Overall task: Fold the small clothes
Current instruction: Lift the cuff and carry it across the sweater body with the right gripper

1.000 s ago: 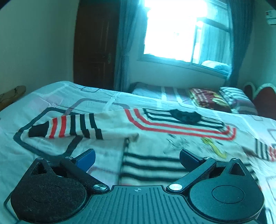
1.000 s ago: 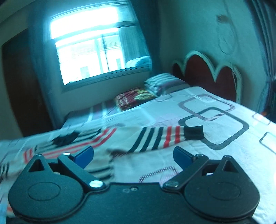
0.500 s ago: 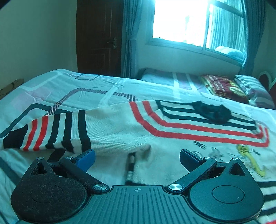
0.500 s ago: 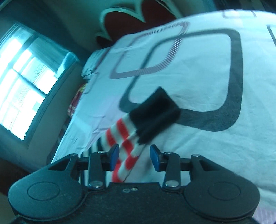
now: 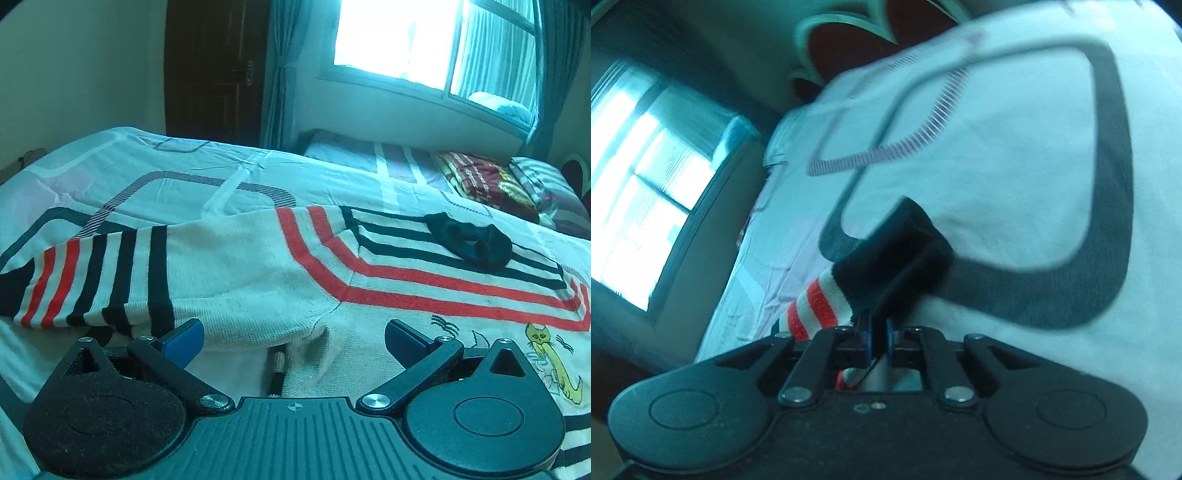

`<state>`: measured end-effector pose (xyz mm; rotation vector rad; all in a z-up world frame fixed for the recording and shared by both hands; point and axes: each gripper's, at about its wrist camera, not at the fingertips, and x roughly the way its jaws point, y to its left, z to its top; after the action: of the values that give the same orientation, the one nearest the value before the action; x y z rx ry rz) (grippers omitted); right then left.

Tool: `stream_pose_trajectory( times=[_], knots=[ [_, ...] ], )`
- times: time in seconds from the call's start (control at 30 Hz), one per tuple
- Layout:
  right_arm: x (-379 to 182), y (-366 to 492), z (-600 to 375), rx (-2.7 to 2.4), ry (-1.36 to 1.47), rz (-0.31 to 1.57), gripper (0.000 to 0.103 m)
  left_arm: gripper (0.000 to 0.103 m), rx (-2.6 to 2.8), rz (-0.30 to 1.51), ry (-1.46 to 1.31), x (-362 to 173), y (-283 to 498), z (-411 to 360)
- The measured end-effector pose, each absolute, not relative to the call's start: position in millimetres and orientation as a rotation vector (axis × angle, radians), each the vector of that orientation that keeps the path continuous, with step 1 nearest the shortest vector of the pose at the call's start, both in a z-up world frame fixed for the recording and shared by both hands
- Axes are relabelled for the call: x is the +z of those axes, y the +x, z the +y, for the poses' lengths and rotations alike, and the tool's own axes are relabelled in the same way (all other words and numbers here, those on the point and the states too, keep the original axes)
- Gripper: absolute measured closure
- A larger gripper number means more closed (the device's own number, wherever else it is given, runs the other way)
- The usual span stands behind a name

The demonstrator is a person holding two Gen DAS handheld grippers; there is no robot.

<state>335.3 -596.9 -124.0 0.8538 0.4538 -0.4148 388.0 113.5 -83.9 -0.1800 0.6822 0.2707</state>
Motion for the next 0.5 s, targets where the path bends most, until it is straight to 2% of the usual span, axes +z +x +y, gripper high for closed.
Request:
stream_pose_trajectory(
  times=[0.1,0.3,0.5],
  knots=[
    [-119.4,344.3,-575.7,-0.393,0.521,0.531,0.096,0.0,0.27,0.684,-0.149,-81.1,384.8,117.0],
    [-102.8,356.2,-569.7,-0.408,0.526,0.514,0.095,0.0,0.257,0.726,-0.117,-83.9,375.7,133.2],
    [-58.6,386.7,-482.8,-0.209,0.362,0.452,0.096,0.0,0.291,0.747,-0.129,-87.0,359.5,151.8]
  ],
)
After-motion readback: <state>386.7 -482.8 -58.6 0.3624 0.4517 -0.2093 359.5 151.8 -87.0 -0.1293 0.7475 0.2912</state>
